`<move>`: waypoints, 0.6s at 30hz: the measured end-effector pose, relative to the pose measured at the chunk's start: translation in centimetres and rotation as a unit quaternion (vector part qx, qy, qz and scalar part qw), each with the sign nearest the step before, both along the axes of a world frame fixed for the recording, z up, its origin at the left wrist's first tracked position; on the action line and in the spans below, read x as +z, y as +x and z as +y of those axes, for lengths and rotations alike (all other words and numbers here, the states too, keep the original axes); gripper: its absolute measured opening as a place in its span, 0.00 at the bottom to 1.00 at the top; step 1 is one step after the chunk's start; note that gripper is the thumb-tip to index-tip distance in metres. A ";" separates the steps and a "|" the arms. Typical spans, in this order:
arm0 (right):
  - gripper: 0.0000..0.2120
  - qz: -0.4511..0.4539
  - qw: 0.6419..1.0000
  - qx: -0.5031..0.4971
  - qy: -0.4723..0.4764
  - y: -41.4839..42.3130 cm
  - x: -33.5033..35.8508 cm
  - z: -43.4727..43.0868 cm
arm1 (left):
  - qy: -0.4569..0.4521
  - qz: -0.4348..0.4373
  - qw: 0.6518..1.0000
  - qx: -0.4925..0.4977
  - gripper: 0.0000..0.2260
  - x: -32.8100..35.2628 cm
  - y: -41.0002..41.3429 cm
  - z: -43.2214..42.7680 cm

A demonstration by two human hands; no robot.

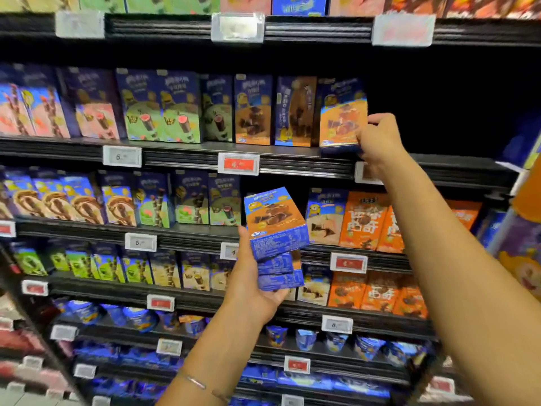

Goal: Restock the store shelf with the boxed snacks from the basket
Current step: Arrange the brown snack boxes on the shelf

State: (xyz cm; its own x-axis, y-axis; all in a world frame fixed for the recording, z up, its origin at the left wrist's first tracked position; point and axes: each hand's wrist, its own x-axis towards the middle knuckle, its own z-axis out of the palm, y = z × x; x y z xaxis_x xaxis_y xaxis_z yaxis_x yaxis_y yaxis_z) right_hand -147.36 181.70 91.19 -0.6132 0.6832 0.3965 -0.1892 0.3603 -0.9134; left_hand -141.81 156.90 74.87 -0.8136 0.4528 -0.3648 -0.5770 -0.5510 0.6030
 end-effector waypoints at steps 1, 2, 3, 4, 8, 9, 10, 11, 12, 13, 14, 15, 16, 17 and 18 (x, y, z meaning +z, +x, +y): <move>0.14 -0.018 0.999 -0.034 0.035 -0.1 -0.2 0.7 | 0.000 0.000 1.000 0.002 0.25 -0.1 -0.1 0.4; 0.17 -0.037 0.995 -0.063 0.065 -0.1 -0.4 1.2 | 0.002 -0.001 1.000 0.005 0.25 -0.2 -0.1 0.7; 0.20 -0.051 0.991 -0.082 0.092 -0.3 -0.6 1.8 | 0.003 -0.003 1.000 0.011 0.25 -0.2 -0.1 1.0; 0.21 -0.060 0.988 -0.092 0.112 -0.4 -0.7 2.2 | 0.002 -0.009 1.000 0.017 0.25 -0.2 -0.1 1.2; 0.23 -0.094 0.974 -0.123 0.164 -1.0 -1.0 2.7 | -0.009 -0.014 0.999 0.029 0.25 -0.3 -0.2 1.9; 0.24 -0.104 0.970 -0.131 0.177 -1.2 -0.9 2.7 | -0.012 -0.014 0.999 0.027 0.25 -0.4 -0.4 2.0; 0.24 -0.116 0.965 -0.140 0.191 -1.4 -0.9 2.6 | -0.013 -0.012 1.000 0.024 0.26 -0.4 -0.5 2.1; 0.25 -0.128 0.960 -0.148 0.203 -1.7 -0.8 2.5 | -0.014 -0.010 1.000 0.022 0.26 -0.5 -0.7 2.2; 0.25 -0.139 0.955 -0.154 0.212 -2.0 -0.8 2.4 | -0.016 -0.010 1.000 0.020 0.27 -0.5 -0.8 2.3; 0.25 -0.147 0.951 -0.160 0.220 -2.3 -0.8 2.3 | -0.017 -0.012 1.000 0.021 0.27 -0.4 -0.9 2.4; 0.25 -0.155 0.947 -0.166 0.226 -2.6 -0.8 2.3 | -0.019 -0.013 0.999 0.023 0.28 -0.3 -1.0 2.5; 0.26 -0.162 0.944 -0.172 0.231 -2.9 -0.8 2.2 | -0.022 -0.013 0.999 0.023 0.28 -0.2 -1.0 2.5; 0.27 -0.170 0.940 -0.178 0.236 -3.1 -0.7 2.1 | -0.024 -0.013 0.999 0.021 0.28 -0.1 -1.0 2.5; 0.27 -0.178 0.937 -0.181 0.241 -3.4 -0.7 2.0 | -0.024 -0.011 0.999 0.018 0.28 -0.1 -1.1 2.5; 0.28 -0.186 0.934 -0.183 0.243 -3.6 -0.6 1.9 | -0.024 -0.010 1.000 0.016 0.28 -0.1 -1.2 2.5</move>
State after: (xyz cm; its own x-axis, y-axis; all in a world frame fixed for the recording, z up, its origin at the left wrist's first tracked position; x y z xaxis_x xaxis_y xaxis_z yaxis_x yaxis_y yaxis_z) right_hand -150.94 183.65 90.58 -0.5302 0.6693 0.5205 0.3258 0.7276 -0.6037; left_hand -143.03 159.37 74.78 -0.8203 0.4075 -0.4014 -0.5709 -0.5398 0.6186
